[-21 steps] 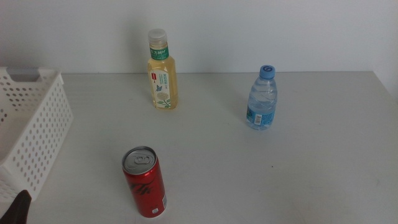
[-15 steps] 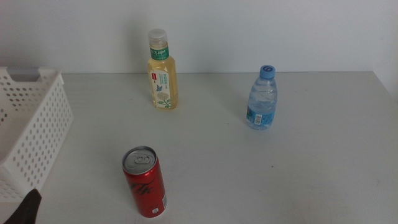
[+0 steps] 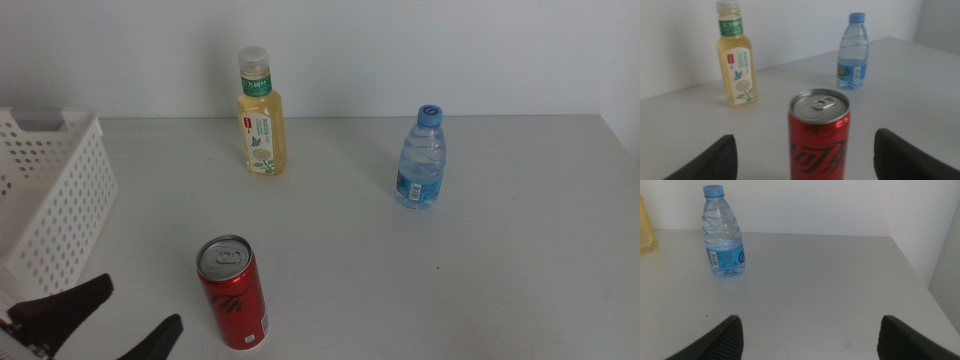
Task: Use arms to grab the bottles and put them into the dustbin to the left of the table.
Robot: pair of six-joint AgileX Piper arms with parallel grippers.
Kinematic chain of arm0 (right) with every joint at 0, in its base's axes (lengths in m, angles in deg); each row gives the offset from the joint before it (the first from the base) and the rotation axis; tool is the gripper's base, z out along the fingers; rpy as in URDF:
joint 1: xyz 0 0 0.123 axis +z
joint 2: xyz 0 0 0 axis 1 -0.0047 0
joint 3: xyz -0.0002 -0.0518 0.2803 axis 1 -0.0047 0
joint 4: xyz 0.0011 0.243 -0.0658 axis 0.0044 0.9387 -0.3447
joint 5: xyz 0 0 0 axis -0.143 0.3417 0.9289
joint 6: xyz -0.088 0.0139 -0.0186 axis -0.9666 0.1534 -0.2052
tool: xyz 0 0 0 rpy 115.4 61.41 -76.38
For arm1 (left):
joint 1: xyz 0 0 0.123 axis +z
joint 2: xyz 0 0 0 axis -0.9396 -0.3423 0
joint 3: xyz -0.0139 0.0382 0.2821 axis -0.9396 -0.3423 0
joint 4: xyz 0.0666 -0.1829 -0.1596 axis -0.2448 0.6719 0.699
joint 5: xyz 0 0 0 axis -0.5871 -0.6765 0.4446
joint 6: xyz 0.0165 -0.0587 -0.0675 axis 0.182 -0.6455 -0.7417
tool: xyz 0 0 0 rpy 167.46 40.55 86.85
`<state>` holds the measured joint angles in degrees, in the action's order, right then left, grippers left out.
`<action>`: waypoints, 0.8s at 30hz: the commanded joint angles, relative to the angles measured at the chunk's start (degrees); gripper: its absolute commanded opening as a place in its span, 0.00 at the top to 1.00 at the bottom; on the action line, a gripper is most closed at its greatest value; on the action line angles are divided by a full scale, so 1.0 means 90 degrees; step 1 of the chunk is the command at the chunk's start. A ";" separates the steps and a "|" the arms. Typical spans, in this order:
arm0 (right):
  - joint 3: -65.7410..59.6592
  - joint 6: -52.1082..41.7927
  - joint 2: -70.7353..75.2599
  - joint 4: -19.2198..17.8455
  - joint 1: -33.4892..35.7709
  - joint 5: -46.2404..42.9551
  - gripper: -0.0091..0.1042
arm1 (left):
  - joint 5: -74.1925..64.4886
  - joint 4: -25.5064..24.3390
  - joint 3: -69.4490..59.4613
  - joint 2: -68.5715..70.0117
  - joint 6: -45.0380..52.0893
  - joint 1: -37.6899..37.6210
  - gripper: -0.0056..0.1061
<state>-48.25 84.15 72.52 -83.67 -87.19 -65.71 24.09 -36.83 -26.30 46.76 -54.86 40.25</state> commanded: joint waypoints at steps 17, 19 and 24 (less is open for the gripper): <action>0.0066 -0.0055 0.0138 -0.0078 -0.0035 -0.0480 0.30 | 0.4212 0.0645 -0.0024 -0.3756 0.0047 -0.0853 0.11; 0.0066 -0.0055 0.0138 -0.0078 -0.0035 -0.0480 0.30 | 0.4420 0.0645 -0.0024 -0.3929 0.0047 -0.0853 0.11; 0.0066 -0.0055 0.0138 -0.0078 -0.0035 -0.0480 0.30 | 0.4475 0.0652 -0.0024 -0.3982 0.0053 -0.0853 0.11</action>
<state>-48.25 84.15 72.52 -83.67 -87.19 -65.71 59.24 -31.47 -26.13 10.66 -54.35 32.84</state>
